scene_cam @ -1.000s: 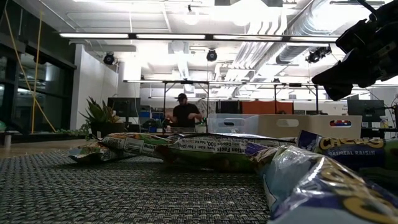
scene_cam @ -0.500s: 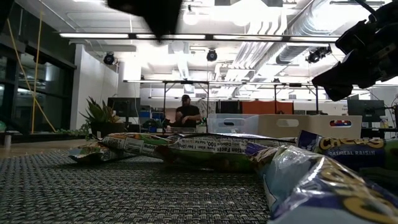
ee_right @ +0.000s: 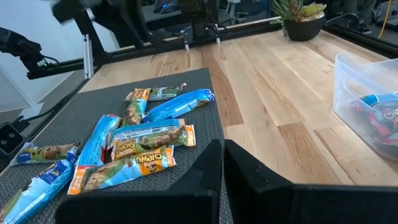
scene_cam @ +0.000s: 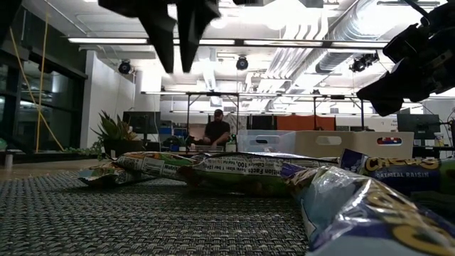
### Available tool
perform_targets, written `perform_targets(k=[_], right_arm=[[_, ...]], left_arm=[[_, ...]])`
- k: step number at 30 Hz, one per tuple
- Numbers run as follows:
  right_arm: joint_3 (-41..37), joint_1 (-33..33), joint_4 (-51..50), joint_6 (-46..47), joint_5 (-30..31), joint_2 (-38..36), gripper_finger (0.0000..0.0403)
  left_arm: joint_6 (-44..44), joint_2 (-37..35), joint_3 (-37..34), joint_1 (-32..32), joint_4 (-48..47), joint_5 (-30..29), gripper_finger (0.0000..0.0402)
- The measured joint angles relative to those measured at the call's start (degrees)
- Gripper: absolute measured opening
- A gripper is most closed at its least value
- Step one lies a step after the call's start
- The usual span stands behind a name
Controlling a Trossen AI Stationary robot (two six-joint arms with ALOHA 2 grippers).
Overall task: Pick and place Granola Bars by type
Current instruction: Put the orange granola bar into the gray bin
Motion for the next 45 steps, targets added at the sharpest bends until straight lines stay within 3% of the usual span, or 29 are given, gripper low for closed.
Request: perform_targets(k=[6, 12, 16, 24, 38, 45], right_arm=[[0.00, 0.02, -0.04, 0.00, 0.02, 0.00, 0.0000], [0.00, -0.01, 0.02, 0.00, 0.01, 0.32, 0.0000], [0.02, 0.01, -0.05, 0.00, 0.03, 0.75, 0.0000], [0.02, 0.02, -0.04, 0.00, 0.02, 0.77, 0.0000], [0.02, 0.02, -0.09, 0.00, 0.02, 0.70, 0.0000], [0.02, 0.01, -0.11, 0.00, 0.02, 0.70, 0.0000]], left_arm=[[2.11, 2.54, -0.79, 0.86, 0.21, 2.68, 0.0158], [0.93, 4.51, -5.25, 1.45, 3.98, 5.72, 0.0235], [-1.24, 4.91, -9.14, 1.56, 5.91, 5.58, 0.0260], [-1.12, 4.65, -16.13, 2.23, 14.35, 8.38, 0.0264], [-0.97, 4.24, -20.30, 2.50, 20.09, 11.65, 0.0263], [-0.82, 4.37, -20.30, 2.50, 20.96, 11.92, 0.0205]])
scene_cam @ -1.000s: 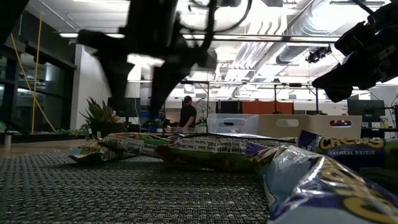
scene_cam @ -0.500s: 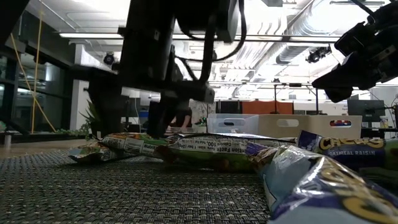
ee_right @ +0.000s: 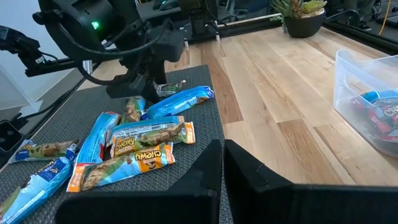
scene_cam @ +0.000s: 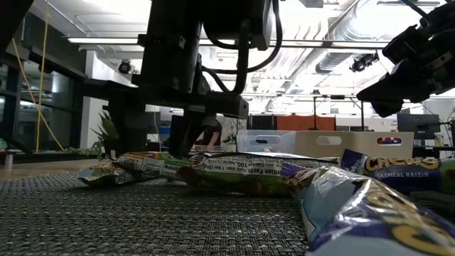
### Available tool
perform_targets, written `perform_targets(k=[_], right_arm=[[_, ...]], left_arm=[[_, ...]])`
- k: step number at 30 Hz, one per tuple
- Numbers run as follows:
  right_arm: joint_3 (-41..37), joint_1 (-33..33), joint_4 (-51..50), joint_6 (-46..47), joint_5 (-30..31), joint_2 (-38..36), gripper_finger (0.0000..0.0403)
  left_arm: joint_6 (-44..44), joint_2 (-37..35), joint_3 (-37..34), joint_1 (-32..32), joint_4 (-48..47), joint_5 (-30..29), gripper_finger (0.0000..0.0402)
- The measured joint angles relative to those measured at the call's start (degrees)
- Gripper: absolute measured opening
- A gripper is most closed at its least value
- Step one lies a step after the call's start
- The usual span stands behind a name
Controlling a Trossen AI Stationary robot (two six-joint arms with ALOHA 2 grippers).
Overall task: Pick and place Granola Bars by type
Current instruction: Put the orange granola bar into the gray bin
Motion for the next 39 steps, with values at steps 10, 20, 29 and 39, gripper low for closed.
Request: perform_targets(k=[10, 20, 29, 39], right_arm=[[0.00, 0.00, -0.02, 0.00, 0.00, 0.00, 0.0000], [0.00, 0.01, -0.02, 0.00, 0.00, 0.00, 0.0000], [0.00, 0.01, 0.00, 0.00, 0.00, 0.00, 0.0000], [0.00, 0.01, 0.04, 0.00, -0.01, -0.02, 0.0000]], left_arm=[[0.02, -0.01, 0.00, 0.00, 0.58, 0.14, 0.0124], [1.31, -0.35, -0.15, -0.02, -0.72, 0.55, 0.0080], [1.22, -3.30, -0.31, -0.04, -4.90, -1.24, 0.0059], [5.92, -7.73, 4.51, -0.02, -6.06, -9.70, 0.0057]])
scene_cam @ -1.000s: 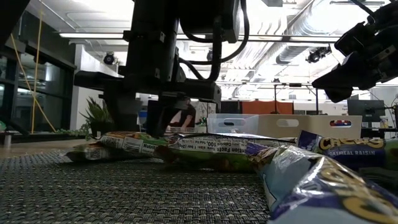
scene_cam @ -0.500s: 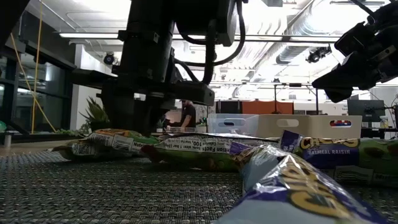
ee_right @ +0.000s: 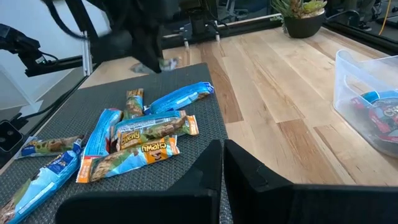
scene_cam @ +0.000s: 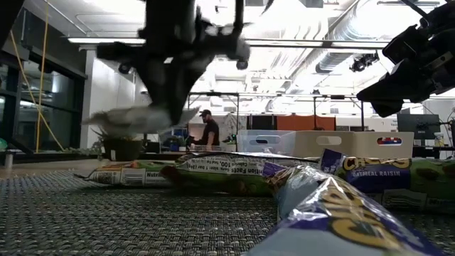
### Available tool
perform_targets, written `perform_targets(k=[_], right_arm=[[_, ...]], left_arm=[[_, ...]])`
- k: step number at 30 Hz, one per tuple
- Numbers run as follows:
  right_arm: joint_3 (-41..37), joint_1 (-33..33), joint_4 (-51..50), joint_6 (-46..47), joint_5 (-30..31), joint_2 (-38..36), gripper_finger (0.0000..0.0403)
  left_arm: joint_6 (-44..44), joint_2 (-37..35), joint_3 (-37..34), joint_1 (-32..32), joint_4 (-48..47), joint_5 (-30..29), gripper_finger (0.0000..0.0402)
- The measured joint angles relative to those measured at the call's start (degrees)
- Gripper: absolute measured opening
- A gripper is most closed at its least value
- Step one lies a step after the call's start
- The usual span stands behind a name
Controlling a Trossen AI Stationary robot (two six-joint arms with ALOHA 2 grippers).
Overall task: Pick and place Granola Bars by type
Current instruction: Put the orange granola bar into the gray bin
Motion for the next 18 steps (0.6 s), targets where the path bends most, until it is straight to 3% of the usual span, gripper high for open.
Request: perform_targets(k=[9, 14, 18], right_arm=[[0.00, -0.01, 0.00, 0.00, 0.01, 0.00, 0.0000], [0.00, 0.00, 0.02, 0.00, 0.00, 0.00, 0.0000], [0.00, 0.00, 0.02, 0.00, -0.01, 0.00, 0.0000]], left_arm=[[16.54, -1.10, 14.26, 1.02, 3.54, -15.11, 0.0057], [30.61, -1.10, 20.69, 4.72, 12.50, -16.37, 0.0057], [40.97, -1.10, 23.29, 8.38, 22.10, -13.29, 0.0057]])
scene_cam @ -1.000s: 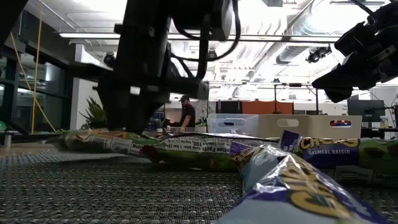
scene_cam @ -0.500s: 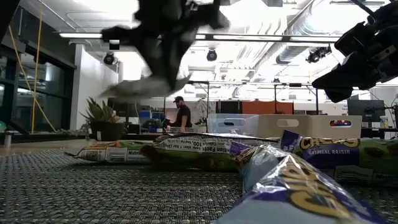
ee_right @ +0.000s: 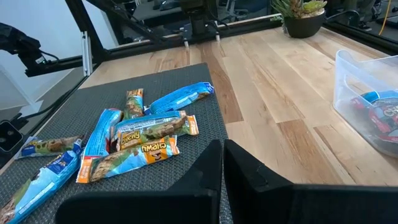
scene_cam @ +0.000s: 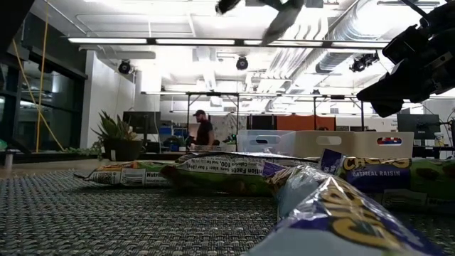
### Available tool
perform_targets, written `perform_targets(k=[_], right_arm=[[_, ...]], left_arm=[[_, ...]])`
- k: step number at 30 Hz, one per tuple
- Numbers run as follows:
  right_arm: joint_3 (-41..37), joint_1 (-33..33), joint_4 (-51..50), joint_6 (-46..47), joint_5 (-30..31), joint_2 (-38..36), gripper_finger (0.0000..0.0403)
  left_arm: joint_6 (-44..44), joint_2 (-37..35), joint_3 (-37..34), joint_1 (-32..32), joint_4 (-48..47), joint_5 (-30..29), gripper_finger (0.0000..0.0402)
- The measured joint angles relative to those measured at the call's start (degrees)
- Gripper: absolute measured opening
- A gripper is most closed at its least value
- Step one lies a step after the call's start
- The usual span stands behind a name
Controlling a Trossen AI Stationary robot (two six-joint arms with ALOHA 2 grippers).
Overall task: Pick and place Granola Bars by type
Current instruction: Put the orange granola bar into the gray bin
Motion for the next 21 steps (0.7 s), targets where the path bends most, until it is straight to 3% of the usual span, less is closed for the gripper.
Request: perform_targets(k=[8, 18, 21], right_arm=[[0.00, 0.00, 0.00, 0.00, 0.02, 0.00, 0.0000], [0.00, 0.00, 0.02, 0.00, 0.01, 0.00, 0.0000], [0.00, -0.01, 0.02, 0.00, 0.02, 0.00, 0.0000]], left_arm=[[11.38, 0.00, 0.79, 7.39, 18.14, 15.04, 0.0057], [12.85, 0.00, 0.79, 15.04, 30.91, 33.11, 0.0057], [12.79, 0.00, 0.79, 16.85, 32.81, 35.89, 0.0057]])
